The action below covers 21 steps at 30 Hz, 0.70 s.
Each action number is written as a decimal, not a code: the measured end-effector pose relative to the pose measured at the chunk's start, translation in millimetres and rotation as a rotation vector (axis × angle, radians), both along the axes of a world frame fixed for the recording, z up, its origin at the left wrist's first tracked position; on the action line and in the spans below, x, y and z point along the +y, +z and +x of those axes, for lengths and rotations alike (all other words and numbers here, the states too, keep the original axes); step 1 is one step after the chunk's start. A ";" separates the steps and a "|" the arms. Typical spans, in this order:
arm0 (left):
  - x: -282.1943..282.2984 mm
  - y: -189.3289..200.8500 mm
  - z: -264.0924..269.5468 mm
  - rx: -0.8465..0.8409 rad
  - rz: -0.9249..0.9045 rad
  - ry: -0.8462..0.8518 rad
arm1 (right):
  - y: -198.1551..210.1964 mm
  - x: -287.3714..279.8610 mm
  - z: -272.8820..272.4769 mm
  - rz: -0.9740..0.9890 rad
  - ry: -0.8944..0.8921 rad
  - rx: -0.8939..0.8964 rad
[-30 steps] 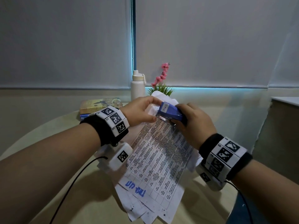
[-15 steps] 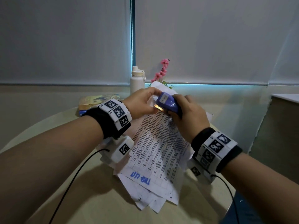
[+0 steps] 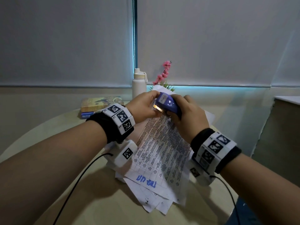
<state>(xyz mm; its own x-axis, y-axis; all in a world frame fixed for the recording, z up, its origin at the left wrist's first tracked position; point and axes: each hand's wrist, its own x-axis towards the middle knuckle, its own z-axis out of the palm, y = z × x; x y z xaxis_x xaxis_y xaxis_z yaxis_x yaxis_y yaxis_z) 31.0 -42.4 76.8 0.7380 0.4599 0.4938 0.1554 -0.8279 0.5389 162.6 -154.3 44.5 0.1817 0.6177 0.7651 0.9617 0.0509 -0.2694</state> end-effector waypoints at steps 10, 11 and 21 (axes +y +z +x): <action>1.7 2.0 0.0 -0.015 -0.058 -0.009 | 5.9 4.0 0.3 -0.073 0.076 0.253; 1.9 2.2 -0.2 -0.019 -0.062 -0.013 | 5.7 5.5 0.9 -0.073 0.085 0.295; 2.6 -6.9 -3.4 0.006 -0.144 0.037 | -2.6 6.8 -0.6 -0.112 0.241 0.809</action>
<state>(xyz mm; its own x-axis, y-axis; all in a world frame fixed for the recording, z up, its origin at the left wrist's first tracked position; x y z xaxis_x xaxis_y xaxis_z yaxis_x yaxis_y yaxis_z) 27.6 -39.9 69.9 0.7217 0.5528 0.4166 0.1879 -0.7357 0.6507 162.0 -147.5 42.0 0.4997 0.7742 0.3886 0.4375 0.1616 -0.8846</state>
